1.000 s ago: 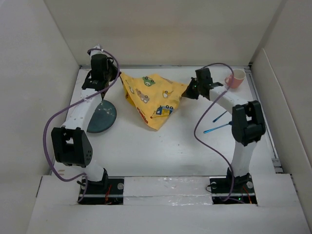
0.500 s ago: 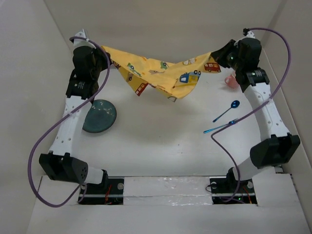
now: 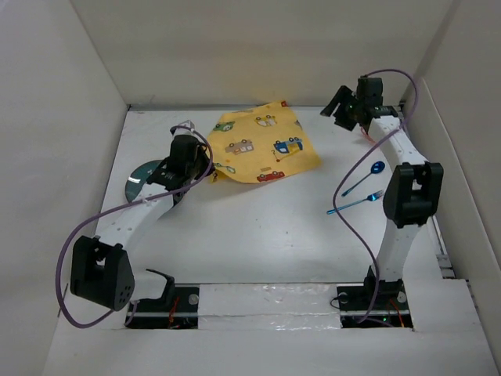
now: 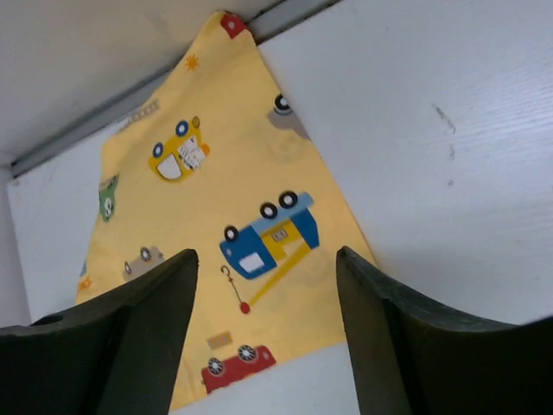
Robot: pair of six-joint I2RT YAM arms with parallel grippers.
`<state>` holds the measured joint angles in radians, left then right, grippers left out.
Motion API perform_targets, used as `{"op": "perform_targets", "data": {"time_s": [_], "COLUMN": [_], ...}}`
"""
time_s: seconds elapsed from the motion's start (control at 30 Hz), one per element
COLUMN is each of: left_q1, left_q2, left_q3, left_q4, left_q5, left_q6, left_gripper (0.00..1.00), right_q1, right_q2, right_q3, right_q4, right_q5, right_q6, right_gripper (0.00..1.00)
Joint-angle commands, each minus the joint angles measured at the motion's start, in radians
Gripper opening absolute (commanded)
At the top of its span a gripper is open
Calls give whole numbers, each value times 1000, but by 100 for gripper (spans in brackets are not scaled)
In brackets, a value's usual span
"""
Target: Set the dinner table for one person
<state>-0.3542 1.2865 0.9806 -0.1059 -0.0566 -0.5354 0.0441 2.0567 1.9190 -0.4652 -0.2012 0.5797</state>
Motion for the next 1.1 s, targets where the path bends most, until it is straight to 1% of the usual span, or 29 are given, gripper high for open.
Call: {"op": "perform_targets", "data": {"time_s": [0.0,0.07,0.1,0.13,0.2,0.23,0.3,0.33,0.43,0.47,0.53,0.57,0.67,0.73,0.87,1.0,1.07], "left_q1": [9,9,9,9,9,9,9,9,9,9,9,9,9,9,-3,-28,-28], "left_q2": [-7,5,13,31,56,66,86,88,86,86,82,80,66,53,34,31,30], "left_q3": [-19,-4,18,41,62,70,76,75,67,66,59,56,37,21,1,9,4], "left_q4": [64,55,52,39,32,20,18,18,29,31,35,38,51,57,61,48,54], "left_q5": [-14,-28,-32,-37,-35,-31,-29,-28,-19,-17,-5,0,11,14,-2,-38,-38], "left_q6": [-52,-43,-28,-12,-6,8,17,20,25,25,23,20,9,3,8,29,31], "left_gripper": [0,0,0,0,0,0,0,0,0,0,0,0,0,0,0,0,0], "right_q1": [48,60,60,60,74,85,120,120,132,141,142,142,142,142,142,142,152], "right_q2": [-261,-306,-320,-307,-291,-255,-205,-152,-72,-58,-29,8,68,88,120,132,143], "right_q3": [-267,-409,-510,-559,-567,-555,-516,-467,-402,-385,-348,-298,-224,-206,-187,-176,-163], "right_q4": [109,153,167,166,157,143,73,48,-16,-41,-68,-107,-174,-197,-240,-277,-308], "right_q5": [32,57,49,39,23,29,95,117,180,225,252,281,333,348,361,364,361], "right_q6": [-41,-17,-3,18,13,8,-6,-12,-14,-12,-11,-11,-11,-4,2,-3,-15], "right_gripper": [68,60,60,60,61,62,62,62,62,61,61,60,57,55,46,45,49]}}
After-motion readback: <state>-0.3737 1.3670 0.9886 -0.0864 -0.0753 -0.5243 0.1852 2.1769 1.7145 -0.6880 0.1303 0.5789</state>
